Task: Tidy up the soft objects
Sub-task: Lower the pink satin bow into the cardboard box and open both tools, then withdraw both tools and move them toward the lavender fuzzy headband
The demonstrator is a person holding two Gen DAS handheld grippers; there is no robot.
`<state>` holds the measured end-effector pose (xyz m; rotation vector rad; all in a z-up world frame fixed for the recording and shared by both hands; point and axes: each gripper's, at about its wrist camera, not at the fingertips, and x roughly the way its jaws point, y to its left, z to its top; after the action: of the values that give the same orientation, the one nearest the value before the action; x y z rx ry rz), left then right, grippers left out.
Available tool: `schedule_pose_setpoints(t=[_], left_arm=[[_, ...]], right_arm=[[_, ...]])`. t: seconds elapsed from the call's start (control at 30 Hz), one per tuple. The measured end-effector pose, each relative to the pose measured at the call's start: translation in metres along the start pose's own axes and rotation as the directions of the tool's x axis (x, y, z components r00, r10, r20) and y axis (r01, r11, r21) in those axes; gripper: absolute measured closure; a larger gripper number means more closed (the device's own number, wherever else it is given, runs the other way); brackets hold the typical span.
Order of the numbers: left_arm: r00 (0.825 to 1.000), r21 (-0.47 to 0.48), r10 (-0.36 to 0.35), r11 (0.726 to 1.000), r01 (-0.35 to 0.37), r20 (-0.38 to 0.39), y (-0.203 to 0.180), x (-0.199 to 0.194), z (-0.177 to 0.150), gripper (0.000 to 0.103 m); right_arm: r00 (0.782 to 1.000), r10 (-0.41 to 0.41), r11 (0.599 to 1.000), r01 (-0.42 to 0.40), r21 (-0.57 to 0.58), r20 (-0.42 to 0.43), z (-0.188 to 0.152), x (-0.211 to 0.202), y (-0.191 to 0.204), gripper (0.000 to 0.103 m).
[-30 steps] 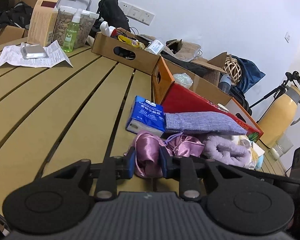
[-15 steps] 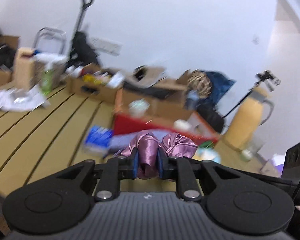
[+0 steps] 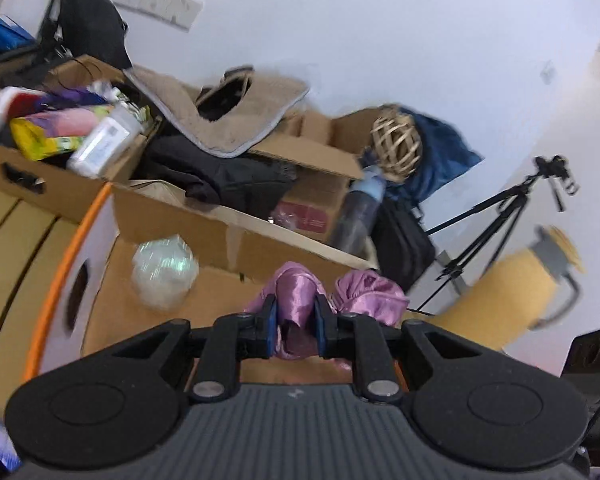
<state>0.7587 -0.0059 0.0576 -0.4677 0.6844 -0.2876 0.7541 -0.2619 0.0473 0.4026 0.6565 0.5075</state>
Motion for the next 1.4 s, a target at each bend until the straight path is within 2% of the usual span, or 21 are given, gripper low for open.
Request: schedule_pose_setpoints(t=[0.13, 0.17, 0.2, 0.23, 0.27, 0.33, 0.4, 0.5, 0.63, 0.7, 0.77, 0.8, 0.9, 1.03, 1.1, 1.2, 1.3, 1.4], left_arm=[[0.992, -0.043, 0.120, 0.992, -0.121, -0.032, 0.022, 0.065, 0.023, 0.076], [0.988, -0.043, 0.148, 0.988, -0.150, -0.045, 0.028, 0.077, 0.023, 0.068], [0.983, -0.033, 0.168, 0.985, -0.171, -0.067, 0.032, 0.086, 0.024, 0.056], [0.981, -0.032, 0.180, 0.983, -0.182, -0.077, 0.035, 0.090, 0.024, 0.052], [0.982, -0.033, 0.177, 0.983, -0.180, -0.066, 0.037, 0.088, 0.024, 0.049], [0.987, 0.002, 0.159, 0.987, -0.159, -0.038, 0.035, 0.079, 0.025, 0.044], [0.989, 0.015, 0.150, 0.989, -0.150, -0.009, 0.029, 0.065, 0.028, 0.039], [0.990, 0.039, 0.144, 0.989, -0.144, 0.004, 0.016, 0.042, 0.034, 0.037], [0.986, 0.109, 0.168, 0.980, -0.168, 0.014, -0.007, -0.006, 0.038, 0.031], [0.979, 0.140, 0.197, 0.969, -0.203, 0.061, -0.017, -0.038, 0.037, 0.021], [0.975, 0.171, 0.202, 0.962, -0.215, 0.090, -0.024, -0.069, 0.035, 0.020], [0.974, 0.189, 0.203, 0.957, -0.219, 0.098, -0.027, -0.086, 0.032, 0.020], [0.968, 0.242, 0.210, 0.941, -0.238, 0.135, -0.032, -0.141, 0.011, 0.015], [0.955, 0.299, 0.208, 0.917, -0.265, 0.211, -0.033, -0.217, -0.041, 0.008], [0.947, 0.302, 0.187, 0.916, -0.264, 0.261, -0.031, -0.253, -0.074, 0.003], [0.924, 0.337, 0.200, 0.888, -0.312, 0.327, -0.030, -0.290, -0.123, 0.002], [0.893, 0.356, 0.212, 0.861, -0.363, 0.398, -0.032, -0.322, -0.177, 0.000], [0.876, 0.365, 0.203, 0.850, -0.379, 0.438, -0.032, -0.343, -0.228, 0.000]], right_arm=[[0.996, -0.070, 0.997, 0.071, 0.012, -0.061, 0.035, 0.070, -0.021, 0.097], [0.993, -0.087, 0.996, 0.088, 0.004, -0.080, 0.040, 0.089, -0.025, 0.092], [0.990, -0.103, 0.995, 0.102, -0.017, -0.097, 0.041, 0.105, -0.026, 0.088], [0.985, -0.137, 0.990, 0.134, -0.037, -0.109, 0.041, 0.119, -0.028, 0.085], [0.979, -0.171, 0.985, 0.165, -0.056, -0.114, 0.039, 0.129, -0.029, 0.085], [0.977, -0.171, 0.984, 0.162, -0.077, -0.129, 0.036, 0.141, -0.032, 0.085], [0.977, -0.166, 0.984, 0.155, -0.082, -0.137, 0.033, 0.142, -0.032, 0.085], [0.975, -0.195, 0.978, 0.185, -0.099, -0.102, 0.037, 0.129, -0.029, 0.085], [0.976, -0.205, 0.971, 0.194, -0.138, -0.068, 0.048, 0.086, -0.011, 0.085], [0.976, -0.215, 0.964, 0.204, -0.173, -0.045, 0.053, 0.056, 0.001, 0.079], [0.978, -0.207, 0.958, 0.199, -0.206, -0.017, 0.055, 0.020, 0.014, 0.066], [0.979, -0.205, 0.955, 0.199, -0.218, -0.002, 0.056, 0.003, 0.019, 0.064], [0.978, -0.203, 0.951, 0.206, -0.231, 0.036, 0.052, -0.051, 0.031, 0.056], [0.982, -0.173, 0.951, 0.187, -0.247, 0.075, 0.029, -0.120, 0.047, 0.045], [0.983, -0.153, 0.949, 0.174, -0.264, 0.098, 0.009, -0.154, 0.053, 0.040], [0.983, -0.124, 0.949, 0.158, -0.273, 0.137, -0.034, -0.198, 0.062, 0.032], [0.975, -0.105, 0.935, 0.164, -0.313, 0.197, -0.090, -0.238, 0.071, 0.028], [0.961, -0.104, 0.910, 0.197, -0.365, 0.257, -0.153, -0.266, 0.080, 0.019]])
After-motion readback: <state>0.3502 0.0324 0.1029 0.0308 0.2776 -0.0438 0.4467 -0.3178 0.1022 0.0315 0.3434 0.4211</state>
